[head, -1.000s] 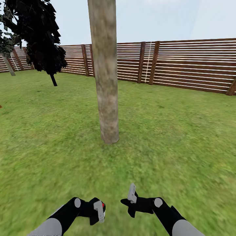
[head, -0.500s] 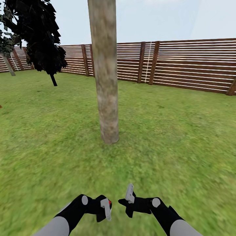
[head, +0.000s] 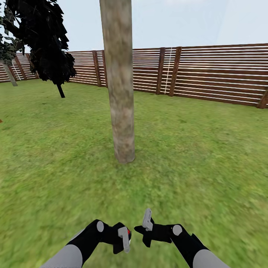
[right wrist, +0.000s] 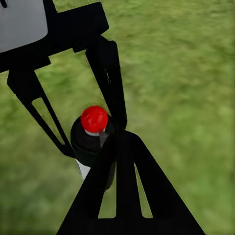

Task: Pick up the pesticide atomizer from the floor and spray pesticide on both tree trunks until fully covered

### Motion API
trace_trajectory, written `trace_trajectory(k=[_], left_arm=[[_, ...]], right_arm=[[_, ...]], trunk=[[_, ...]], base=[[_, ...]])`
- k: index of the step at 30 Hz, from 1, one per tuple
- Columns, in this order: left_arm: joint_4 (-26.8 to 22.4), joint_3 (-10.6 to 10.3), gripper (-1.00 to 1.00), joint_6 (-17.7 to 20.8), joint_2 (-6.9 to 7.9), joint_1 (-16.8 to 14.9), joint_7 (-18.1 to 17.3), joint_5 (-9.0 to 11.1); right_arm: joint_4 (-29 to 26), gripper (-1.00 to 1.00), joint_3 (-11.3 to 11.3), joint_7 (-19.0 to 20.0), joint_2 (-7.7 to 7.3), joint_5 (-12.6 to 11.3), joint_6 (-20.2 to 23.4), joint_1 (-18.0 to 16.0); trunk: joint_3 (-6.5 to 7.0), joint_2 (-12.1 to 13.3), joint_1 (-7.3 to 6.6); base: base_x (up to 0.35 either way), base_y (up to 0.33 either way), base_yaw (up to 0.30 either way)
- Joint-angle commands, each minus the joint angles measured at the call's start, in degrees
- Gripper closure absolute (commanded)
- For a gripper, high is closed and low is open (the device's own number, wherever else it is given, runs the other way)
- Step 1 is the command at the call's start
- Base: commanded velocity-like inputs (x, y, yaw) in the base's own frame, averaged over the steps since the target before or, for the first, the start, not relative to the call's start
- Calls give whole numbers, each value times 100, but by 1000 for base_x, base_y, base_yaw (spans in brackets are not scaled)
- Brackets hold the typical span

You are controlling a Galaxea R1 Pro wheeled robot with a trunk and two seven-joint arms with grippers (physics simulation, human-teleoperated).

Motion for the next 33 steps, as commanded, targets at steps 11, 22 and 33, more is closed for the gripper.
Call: trace_trajectory(k=[11, 22, 33], left_arm=[[-228, 35, 100, -5, -48, -19, -24, 16], [-229, 26, 100, -39, -129, -10, -35, 16], [-224, 26, 100, -43, -145, -10, -35, 16]], right_arm=[[0, 100, 0, 0, 0, 0, 0, 0], [0, 100, 0, -1, 0, 1, 0, 0], [0, 100, 0, -2, 0, 0, 0, 0]], trunk=[[0, 0, 0], [0, 0, 0], [0, 0, 0]], base=[[0, 0, 0], [0, 0, 0], [0, 0, 0]])
